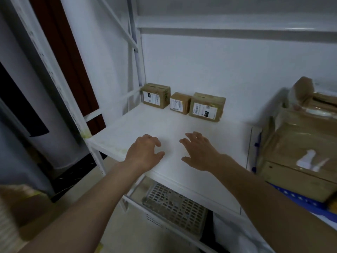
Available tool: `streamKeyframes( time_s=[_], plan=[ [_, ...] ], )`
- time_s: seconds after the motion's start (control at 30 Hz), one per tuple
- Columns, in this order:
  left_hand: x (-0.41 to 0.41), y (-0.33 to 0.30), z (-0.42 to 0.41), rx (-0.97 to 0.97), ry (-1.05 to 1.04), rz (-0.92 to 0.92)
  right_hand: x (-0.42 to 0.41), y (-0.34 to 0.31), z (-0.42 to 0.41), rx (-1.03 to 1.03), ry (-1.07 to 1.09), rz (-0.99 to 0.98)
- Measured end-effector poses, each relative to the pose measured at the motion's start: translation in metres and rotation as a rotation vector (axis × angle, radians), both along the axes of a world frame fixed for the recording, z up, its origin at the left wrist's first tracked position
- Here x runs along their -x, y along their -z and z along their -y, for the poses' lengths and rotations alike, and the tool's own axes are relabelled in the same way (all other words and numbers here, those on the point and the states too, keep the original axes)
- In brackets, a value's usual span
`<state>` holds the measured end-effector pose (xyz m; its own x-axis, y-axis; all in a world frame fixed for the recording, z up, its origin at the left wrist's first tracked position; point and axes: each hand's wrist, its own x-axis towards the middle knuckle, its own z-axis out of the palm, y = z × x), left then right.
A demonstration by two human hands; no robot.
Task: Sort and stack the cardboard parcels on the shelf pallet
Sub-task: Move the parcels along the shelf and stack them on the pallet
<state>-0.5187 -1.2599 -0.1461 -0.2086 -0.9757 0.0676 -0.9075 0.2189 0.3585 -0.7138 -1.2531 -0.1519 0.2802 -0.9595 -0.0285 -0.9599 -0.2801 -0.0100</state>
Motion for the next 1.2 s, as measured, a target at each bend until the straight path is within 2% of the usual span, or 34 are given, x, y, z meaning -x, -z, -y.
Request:
streamKeyframes(
  time_s=[0.27,0.53,0.7,0.93,1.2],
  plan=[
    [-0.014,0.016,0.091,-0.062,0.030,0.002,-0.021,0.022,0.093,-0.053,0.065,0.018],
    [0.007,0.017,0.226,-0.132,0.096,0.060,-0.013,0.040,0.218,-0.059,0.210,0.099],
    [0.016,0.029,0.294,-0.154,0.120,0.065,-0.002,0.045,0.299,-0.027,0.264,0.056],
    [0.007,0.059,0.347,-0.205,0.101,0.043,0.002,0.034,0.391,0.086,0.214,-0.120],
    [0.003,0.080,0.385,-0.243,0.115,0.029,0.010,0.042,0.444,-0.001,0.435,0.038]
  ],
)
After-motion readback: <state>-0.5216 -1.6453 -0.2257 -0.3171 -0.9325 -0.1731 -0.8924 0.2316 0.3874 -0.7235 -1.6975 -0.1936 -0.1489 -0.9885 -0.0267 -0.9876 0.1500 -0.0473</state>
